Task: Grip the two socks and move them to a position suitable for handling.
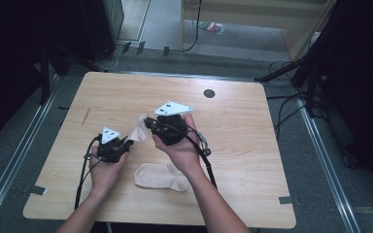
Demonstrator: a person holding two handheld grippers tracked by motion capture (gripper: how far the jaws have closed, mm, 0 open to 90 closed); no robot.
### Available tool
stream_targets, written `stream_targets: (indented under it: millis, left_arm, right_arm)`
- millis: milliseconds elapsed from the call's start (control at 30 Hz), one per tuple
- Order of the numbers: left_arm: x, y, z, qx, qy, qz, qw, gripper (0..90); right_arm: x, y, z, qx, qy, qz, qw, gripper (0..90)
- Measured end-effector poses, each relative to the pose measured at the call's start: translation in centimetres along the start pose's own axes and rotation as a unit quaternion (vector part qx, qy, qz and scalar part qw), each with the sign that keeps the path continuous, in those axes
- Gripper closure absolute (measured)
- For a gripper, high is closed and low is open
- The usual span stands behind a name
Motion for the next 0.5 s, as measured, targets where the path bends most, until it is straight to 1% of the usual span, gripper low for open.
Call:
stream_targets:
  millis: [33, 67, 100, 133, 167, 200, 233, 267, 300, 333, 367, 400, 433, 467, 500]
  left_arm:
    - [0.3, -0.3, -0.2, -0.008, 0.006, -0.010, 0.9999, 84.9]
    - [0.4, -0.7, -0.4, -0.016, 0.013, -0.019, 0.9996, 85.7]
    - [0.5, -0.9, -0.5, -0.022, 0.022, -0.025, 0.9992, 86.1]
    - [0.5, -1.2, -0.7, -0.027, 0.038, -0.032, 0.9984, 86.2]
    - [0.5, -1.3, -0.8, -0.031, 0.048, -0.036, 0.9977, 86.4]
    - [0.3, -1.4, -0.9, -0.033, 0.062, -0.042, 0.9966, 86.5]
    - [0.1, -1.5, -0.9, -0.034, 0.071, -0.047, 0.9958, 86.4]
    - [-0.1, -1.5, -0.9, -0.033, 0.084, -0.052, 0.9946, 86.4]
    - [-0.3, -1.5, -0.8, -0.030, 0.094, -0.053, 0.9938, 86.4]
    - [-0.7, -1.2, -0.4, -0.022, 0.105, -0.051, 0.9930, 86.4]
    - [-0.7, -1.2, -0.4, -0.022, 0.105, -0.051, 0.9930, 86.3]
    - [-0.9, -1.1, -0.2, -0.020, 0.106, -0.048, 0.9930, 86.3]
    - [-1.1, -1.0, -0.1, -0.015, 0.109, -0.044, 0.9929, 86.3]
    - [-1.3, -0.9, 0.0, -0.014, 0.115, -0.043, 0.9923, 86.1]
    - [-1.6, -0.9, 0.2, -0.010, 0.128, -0.045, 0.9907, 85.8]
  right_arm:
    - [-0.6, -0.4, 0.3, 0.003, 0.004, 0.007, 1.0000, 89.4]
    - [-1.3, -0.7, 0.7, 0.006, 0.015, 0.013, 0.9998, 89.5]
    - [-2.0, -1.0, 1.2, 0.010, 0.028, 0.016, 0.9994, 89.6]
    - [-2.5, -1.1, 1.6, 0.012, 0.037, 0.020, 0.9990, 89.7]
    - [-3.3, -1.3, 2.5, 0.018, 0.047, 0.028, 0.9983, 89.8]
    - [-3.7, -1.4, 3.0, 0.022, 0.052, 0.032, 0.9979, 89.9]
    - [-4.4, -1.4, 3.9, 0.030, 0.058, 0.040, 0.9970, 89.9]
    - [-5.1, -1.4, 5.2, 0.039, 0.066, 0.051, 0.9957, 90.0]
    - [-5.1, -1.4, 5.2, 0.039, 0.066, 0.051, 0.9957, 90.0]
    - [-5.9, -1.4, 6.6, 0.048, 0.074, 0.059, 0.9944, 90.0]
    - [-5.9, -1.4, 6.6, 0.048, 0.074, 0.059, 0.9944, 90.0]
    - [-6.1, -1.3, 7.3, 0.053, 0.074, 0.066, 0.9936, 90.0]
    - [-6.4, -1.3, 7.9, 0.059, 0.079, 0.065, 0.9930, 90.0]
    - [-6.7, -1.2, 8.5, 0.062, 0.083, 0.066, 0.9924, 90.0]
    - [-7.0, -1.1, 9.0, 0.067, 0.084, 0.069, 0.9918, 90.0]
Point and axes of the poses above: each handheld gripper's, and its own axes: y roughly forward along the jaws, z roughly out of its underside, x roughly to its left, the point moved 1 cm from there along y, roughly forward along the jaws, and after that the axes turned 7 degrees about -x, right-handed, at the moved point
